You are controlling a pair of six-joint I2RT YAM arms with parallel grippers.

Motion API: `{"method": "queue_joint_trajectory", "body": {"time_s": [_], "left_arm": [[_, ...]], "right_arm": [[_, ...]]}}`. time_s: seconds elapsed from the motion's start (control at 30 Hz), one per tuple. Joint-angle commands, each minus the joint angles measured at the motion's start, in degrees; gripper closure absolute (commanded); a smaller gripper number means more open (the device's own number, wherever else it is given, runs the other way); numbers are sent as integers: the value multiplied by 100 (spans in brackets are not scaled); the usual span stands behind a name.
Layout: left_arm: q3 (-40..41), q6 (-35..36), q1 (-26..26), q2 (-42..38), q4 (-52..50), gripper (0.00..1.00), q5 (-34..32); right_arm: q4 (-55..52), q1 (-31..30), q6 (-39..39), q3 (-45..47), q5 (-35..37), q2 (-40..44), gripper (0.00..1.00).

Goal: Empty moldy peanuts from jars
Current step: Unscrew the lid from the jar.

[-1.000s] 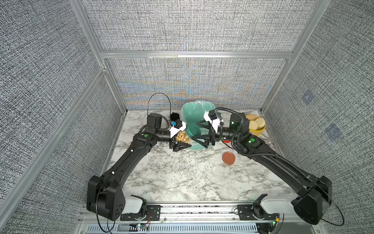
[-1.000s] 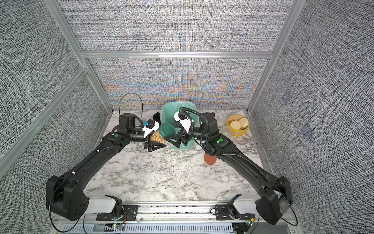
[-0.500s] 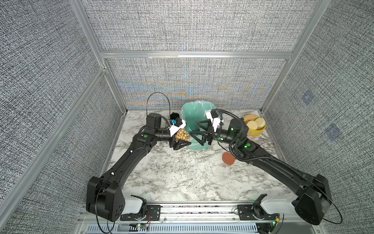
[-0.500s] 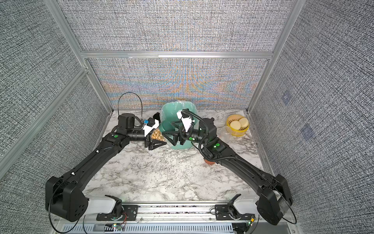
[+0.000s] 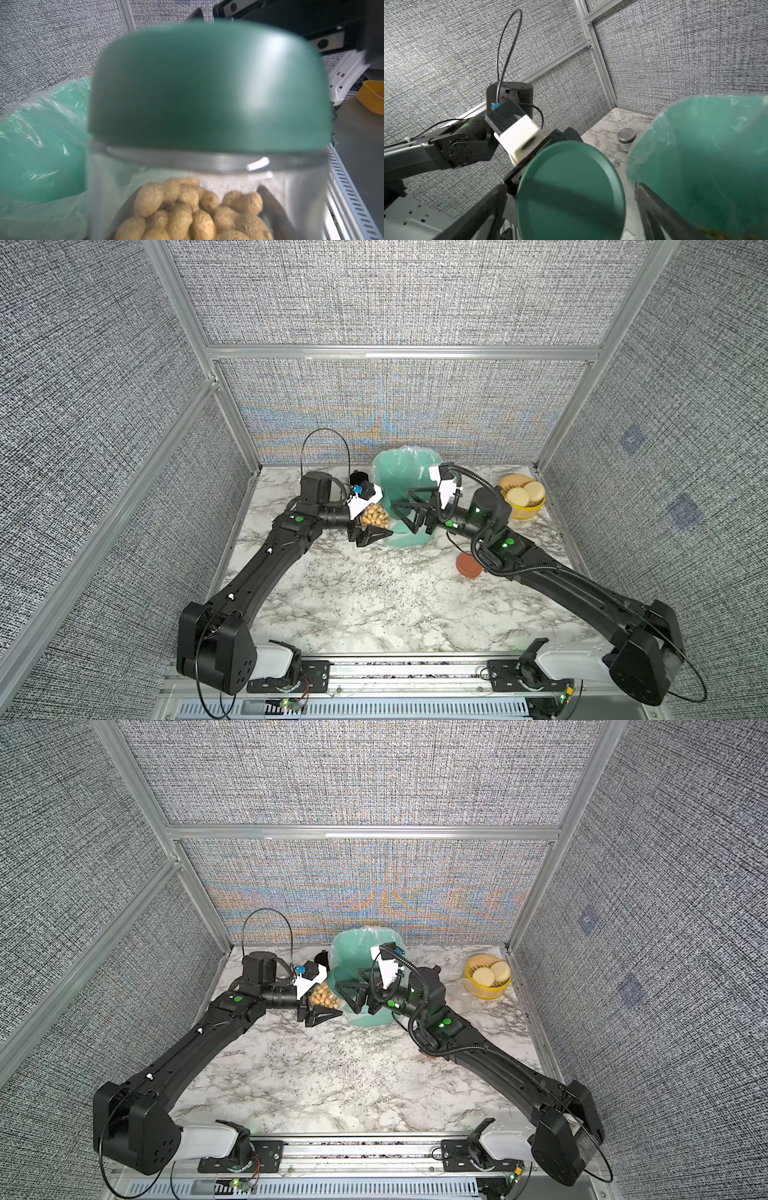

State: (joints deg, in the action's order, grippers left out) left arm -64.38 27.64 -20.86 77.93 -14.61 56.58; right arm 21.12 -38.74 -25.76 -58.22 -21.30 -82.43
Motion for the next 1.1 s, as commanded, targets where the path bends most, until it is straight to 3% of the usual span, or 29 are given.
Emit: {"method": "queue_joint_trajectory", "body": {"time_s": [0.0, 0.73, 0.97, 1.07], "left_arm": [[-35, 31, -6, -29, 398, 100, 211], [-49, 88, -6, 58, 327, 100, 363], [-83, 86, -6, 51, 314, 100, 411], [-100, 160, -6, 59, 201, 100, 500]], "right_arm": [[107, -10, -36, 31, 180, 50, 2], [208, -95, -38, -186, -362, -392, 2], [26, -90, 138, -272, -580, -480, 10], [16, -31, 297, -260, -740, -428, 21]]}}
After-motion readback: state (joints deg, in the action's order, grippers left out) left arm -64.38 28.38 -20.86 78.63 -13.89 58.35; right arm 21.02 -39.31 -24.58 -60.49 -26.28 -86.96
